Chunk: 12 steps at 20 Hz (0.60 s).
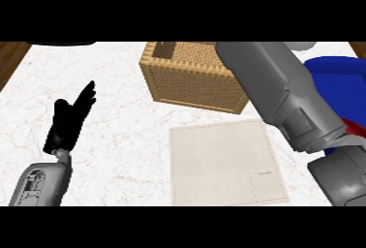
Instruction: Pick the sweet potato from the placemat and place it in the basket
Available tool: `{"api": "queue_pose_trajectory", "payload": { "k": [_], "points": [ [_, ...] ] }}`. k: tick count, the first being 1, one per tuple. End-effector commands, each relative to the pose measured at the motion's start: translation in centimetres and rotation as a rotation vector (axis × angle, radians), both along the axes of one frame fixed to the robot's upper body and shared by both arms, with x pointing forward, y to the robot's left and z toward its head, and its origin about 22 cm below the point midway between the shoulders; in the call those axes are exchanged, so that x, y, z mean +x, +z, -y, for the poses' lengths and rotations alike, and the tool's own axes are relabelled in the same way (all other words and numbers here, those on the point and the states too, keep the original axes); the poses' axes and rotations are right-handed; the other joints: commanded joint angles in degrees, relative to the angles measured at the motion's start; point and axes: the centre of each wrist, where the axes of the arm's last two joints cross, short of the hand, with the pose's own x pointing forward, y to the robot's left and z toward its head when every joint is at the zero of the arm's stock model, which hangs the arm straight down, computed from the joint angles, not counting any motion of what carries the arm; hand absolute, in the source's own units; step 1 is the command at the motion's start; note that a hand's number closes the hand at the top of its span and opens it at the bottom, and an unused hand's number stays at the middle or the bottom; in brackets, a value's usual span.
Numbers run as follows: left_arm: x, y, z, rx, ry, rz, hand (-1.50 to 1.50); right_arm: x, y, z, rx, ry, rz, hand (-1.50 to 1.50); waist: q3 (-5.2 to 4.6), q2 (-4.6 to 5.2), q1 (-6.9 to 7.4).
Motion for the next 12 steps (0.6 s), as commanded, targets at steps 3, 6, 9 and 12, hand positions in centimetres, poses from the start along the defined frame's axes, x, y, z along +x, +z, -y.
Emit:
{"api": "queue_pose_trajectory", "payload": {
  "k": [3,6,9,12],
  "points": [
    [-1.1,-0.4,0.0,-0.009,0.004,-0.035,0.0,-0.1,2.4,1.2,0.077,-0.096,0.219,-1.5,0.02,-0.79,-1.02],
    [-0.6,-0.1,-1.2,0.01,0.028,-0.012,0.0,-0.1,0.1,2.2,0.093,-0.177,0.259,-1.5,0.0,-0.67,-1.48],
    [-0.4,0.2,-1.7,0.006,0.042,-0.033,0.0,0.1,2.1,5.3,0.16,-0.236,0.235,-1.5,0.03,-1.17,-2.84],
    [-1.4,-0.9,-2.0,-0.01,0.063,-0.043,0.0,-0.5,3.3,7.6,0.214,-0.272,0.274,-1.5,0.03,-1.87,-4.27]
  ]
}}
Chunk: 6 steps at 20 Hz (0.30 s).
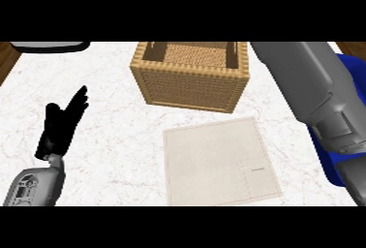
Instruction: Pick the sweet potato from the placemat and place it in the basket
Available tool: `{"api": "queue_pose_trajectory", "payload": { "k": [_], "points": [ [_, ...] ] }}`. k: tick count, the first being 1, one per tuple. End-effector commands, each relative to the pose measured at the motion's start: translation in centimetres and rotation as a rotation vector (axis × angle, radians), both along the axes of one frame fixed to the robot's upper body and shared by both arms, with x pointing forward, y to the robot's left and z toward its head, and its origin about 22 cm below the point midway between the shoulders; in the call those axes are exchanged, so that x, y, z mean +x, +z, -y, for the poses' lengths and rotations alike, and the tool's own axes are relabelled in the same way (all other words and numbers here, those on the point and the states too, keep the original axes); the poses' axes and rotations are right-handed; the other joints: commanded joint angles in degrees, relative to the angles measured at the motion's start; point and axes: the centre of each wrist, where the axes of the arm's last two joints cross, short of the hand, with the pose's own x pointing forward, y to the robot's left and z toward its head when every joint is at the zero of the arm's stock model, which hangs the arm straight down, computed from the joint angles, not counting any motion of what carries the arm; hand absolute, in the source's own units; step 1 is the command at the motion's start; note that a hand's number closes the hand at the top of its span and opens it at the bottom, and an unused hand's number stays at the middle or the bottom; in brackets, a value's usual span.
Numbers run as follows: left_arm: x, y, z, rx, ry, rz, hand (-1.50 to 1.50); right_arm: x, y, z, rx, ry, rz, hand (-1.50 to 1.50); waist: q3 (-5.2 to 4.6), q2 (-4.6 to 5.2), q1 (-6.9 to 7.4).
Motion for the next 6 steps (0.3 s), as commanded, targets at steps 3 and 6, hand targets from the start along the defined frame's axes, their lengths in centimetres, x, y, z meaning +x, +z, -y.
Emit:
{"api": "queue_pose_trajectory", "payload": {
  "k": [3,6],
  "points": [
    [-0.8,-1.0,-0.6,-0.006,0.038,-0.007,0.0,-1.6,-0.9,5.0,0.091,-0.063,0.001,-1.5,0.01,-0.86,-2.56],
    [-1.0,-0.9,-1.2,-0.009,0.053,-0.012,0.0,-3.4,-3.4,8.7,0.117,-0.064,0.012,-1.5,0.05,-0.82,-3.0]
  ]
}}
